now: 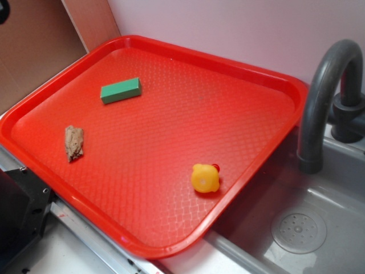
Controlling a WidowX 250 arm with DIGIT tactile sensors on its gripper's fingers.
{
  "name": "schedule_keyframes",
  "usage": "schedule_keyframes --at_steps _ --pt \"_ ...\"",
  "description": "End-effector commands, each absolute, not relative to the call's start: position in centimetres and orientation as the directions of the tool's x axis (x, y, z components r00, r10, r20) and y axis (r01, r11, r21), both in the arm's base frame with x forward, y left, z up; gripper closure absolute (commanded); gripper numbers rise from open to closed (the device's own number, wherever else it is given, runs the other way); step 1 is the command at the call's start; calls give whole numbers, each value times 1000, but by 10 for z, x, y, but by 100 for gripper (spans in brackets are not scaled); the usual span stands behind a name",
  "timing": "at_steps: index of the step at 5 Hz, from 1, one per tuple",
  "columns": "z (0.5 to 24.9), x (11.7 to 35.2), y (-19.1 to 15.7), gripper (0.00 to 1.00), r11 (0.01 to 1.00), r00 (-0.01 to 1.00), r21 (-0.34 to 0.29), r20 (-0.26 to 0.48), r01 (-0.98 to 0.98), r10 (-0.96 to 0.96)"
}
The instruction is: Grab the yellow duck.
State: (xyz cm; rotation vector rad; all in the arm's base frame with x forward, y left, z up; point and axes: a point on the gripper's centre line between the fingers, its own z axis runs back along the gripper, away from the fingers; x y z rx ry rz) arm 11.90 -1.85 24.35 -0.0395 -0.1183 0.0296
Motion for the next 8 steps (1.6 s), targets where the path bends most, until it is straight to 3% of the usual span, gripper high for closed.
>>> schedule_keyframes --at_steps 1,2,3,4,5,6,7,8 --pt "244 119 -18 0 999 993 -41 117 -27 32" --pt "237 134 -20 0 974 964 -45 161 223 -213" --pt "225 158 -26 0 890 860 71 232 451 -454" --pt "210 182 -43 0 750 702 132 279 648 -655" --pt "179 198 -68 0 568 519 120 290 814 -804" --pt "150 206 -89 0 354 318 64 316 933 -894" --pt "131 208 -108 0 199 182 31 289 980 -940" --pt "115 207 -131 0 107 98 23 240 994 -966"
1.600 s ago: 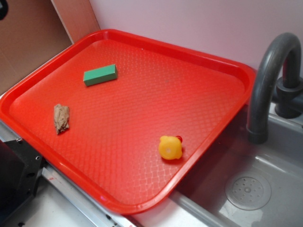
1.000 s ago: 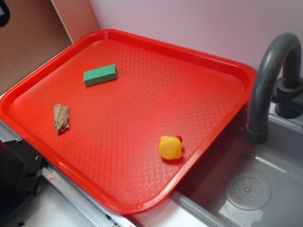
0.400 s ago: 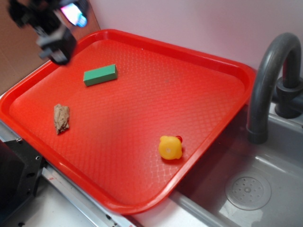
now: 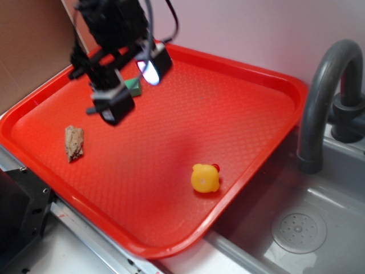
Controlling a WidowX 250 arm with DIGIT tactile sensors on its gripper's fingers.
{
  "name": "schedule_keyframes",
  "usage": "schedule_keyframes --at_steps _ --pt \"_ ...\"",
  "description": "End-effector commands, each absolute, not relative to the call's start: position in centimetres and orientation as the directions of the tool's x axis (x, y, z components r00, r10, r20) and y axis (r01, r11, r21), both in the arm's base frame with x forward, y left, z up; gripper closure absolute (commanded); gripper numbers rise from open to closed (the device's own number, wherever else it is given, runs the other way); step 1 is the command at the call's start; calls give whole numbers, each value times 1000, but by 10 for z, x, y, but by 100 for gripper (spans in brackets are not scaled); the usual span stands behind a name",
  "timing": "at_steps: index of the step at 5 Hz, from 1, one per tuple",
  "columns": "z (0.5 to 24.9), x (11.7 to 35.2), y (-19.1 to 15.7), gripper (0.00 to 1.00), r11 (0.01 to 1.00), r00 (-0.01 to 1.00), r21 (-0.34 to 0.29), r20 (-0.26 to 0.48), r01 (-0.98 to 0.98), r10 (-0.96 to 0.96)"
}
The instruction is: Grab the yellow duck.
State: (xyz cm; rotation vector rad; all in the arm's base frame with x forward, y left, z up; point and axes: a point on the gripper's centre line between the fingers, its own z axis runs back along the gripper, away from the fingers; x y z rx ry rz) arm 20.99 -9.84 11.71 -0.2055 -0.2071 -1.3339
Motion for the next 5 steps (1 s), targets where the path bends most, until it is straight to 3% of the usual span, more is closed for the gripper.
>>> schedule_keyframes --at_steps 1,2,3,4,5 --pt "102 205 -151 0 70 67 4 207 998 -976" --pt "88 207 -164 0 62 61 2 149 998 -987" --pt "76 213 -174 0 66 71 -43 145 997 -987" --pt "59 217 -187 0 30 33 -38 80 999 -996" --pt "48 216 -194 0 10 14 -50 64 999 -998"
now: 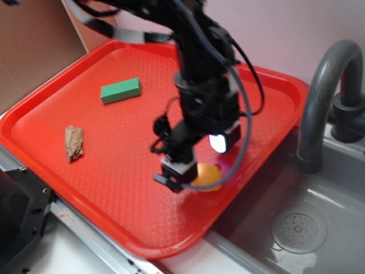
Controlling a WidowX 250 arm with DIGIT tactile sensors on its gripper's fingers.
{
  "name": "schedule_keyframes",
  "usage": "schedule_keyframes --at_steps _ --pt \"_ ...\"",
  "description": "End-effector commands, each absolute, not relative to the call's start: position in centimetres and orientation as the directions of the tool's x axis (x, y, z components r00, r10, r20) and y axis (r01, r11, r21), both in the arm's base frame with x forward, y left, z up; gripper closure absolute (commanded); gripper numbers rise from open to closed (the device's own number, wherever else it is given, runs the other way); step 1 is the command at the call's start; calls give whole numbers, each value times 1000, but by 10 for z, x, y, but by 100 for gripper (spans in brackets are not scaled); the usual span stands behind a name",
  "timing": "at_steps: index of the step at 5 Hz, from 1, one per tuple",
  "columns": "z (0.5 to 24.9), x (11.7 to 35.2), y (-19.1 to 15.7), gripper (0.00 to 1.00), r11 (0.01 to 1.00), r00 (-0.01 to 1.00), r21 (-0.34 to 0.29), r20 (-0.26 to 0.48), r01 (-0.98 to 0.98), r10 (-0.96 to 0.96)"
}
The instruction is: Grab the yellow duck.
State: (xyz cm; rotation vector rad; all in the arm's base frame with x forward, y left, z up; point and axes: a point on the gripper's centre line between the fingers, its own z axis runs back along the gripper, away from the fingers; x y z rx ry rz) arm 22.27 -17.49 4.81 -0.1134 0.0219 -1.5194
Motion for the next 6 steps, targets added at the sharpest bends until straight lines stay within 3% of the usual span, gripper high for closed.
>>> schedule_keyframes --at_steps 1,2,3,4,5,6 --pt "41 209 -201 0 -49 -47 -50 46 998 -998" --pt "36 198 -208 8 -45 -44 -41 19 998 -999" --pt "36 198 -209 100 -35 -34 -40 20 999 -999" --pt "37 195 -208 100 -19 -19 -23 7 1000 -1000" --pt "67 207 -189 100 185 185 -3 13 983 -983" --pt "117 229 -144 100 422 421 41 31 906 -907"
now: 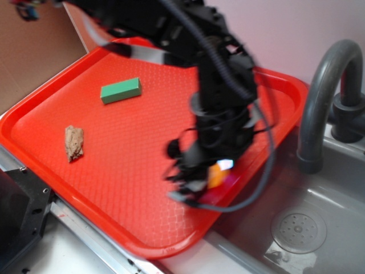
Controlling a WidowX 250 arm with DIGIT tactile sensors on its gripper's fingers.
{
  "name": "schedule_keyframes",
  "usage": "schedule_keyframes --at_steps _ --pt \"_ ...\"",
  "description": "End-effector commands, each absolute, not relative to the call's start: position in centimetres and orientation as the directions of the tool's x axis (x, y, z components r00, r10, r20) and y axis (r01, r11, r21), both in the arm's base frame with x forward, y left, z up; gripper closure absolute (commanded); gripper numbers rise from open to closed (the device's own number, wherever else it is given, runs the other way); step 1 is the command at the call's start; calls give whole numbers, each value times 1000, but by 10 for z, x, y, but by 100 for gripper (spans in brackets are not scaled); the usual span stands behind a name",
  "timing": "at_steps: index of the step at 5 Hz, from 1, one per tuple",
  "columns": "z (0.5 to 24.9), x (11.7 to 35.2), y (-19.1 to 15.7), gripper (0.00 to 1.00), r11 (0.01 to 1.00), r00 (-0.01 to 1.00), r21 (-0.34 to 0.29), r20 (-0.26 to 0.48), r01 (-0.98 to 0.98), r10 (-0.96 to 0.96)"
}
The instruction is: Grab the yellow duck.
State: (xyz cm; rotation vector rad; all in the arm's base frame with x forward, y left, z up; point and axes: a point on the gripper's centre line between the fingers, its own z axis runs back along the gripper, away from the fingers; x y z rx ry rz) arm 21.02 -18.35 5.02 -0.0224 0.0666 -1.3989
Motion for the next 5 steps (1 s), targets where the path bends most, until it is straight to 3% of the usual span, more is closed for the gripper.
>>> schedule_keyframes --at_steps 1,2,3,4,5 --pt "165 237 -97 100 634 631 39 71 772 -773" --pt "206 212 -50 100 805 800 68 85 590 -594" --pt "231 180 -8 100 928 923 28 92 373 -373" --pt "244 157 9 100 991 984 5 119 131 -131" --pt "243 155 10 100 993 985 -26 123 -118 120"
